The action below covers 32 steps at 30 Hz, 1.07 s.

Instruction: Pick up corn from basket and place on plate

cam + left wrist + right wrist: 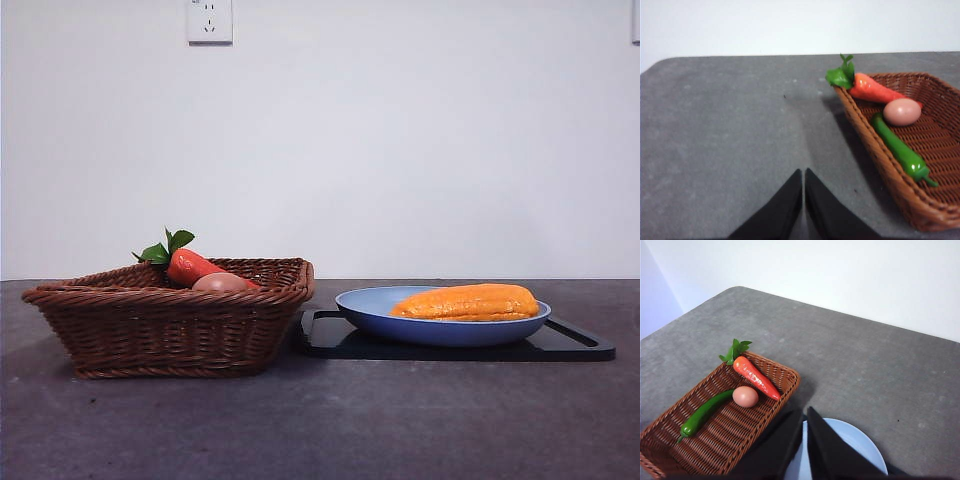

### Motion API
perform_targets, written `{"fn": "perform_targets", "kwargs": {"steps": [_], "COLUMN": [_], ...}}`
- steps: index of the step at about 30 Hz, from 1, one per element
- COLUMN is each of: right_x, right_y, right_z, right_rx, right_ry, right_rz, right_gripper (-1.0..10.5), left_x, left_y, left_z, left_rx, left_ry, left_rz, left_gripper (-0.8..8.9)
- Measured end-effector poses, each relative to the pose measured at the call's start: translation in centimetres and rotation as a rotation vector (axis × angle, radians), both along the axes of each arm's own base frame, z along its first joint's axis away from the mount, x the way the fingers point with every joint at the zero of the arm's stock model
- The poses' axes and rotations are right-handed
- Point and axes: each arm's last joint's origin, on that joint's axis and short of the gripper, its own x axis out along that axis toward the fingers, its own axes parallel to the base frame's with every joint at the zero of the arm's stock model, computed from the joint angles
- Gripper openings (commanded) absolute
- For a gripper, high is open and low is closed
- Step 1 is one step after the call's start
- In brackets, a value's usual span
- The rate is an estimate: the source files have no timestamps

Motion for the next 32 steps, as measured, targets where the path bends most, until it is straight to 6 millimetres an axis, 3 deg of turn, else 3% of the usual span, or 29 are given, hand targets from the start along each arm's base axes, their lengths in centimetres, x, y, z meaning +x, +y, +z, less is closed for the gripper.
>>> {"fn": "perform_targets", "kwargs": {"steps": [32], "right_x": [0.00], "right_y": [0.00], "right_z": [0.00], "right_rx": [0.000], "right_ry": [0.000], "right_rz": [0.000], "right_gripper": [0.0], "left_x": [-0.37], "left_y": [-0.04], "left_z": [-0.49], "left_rx": [-0.030], "left_ry": [-0.007], "left_rz": [0.007], "left_gripper": [0.08]}}
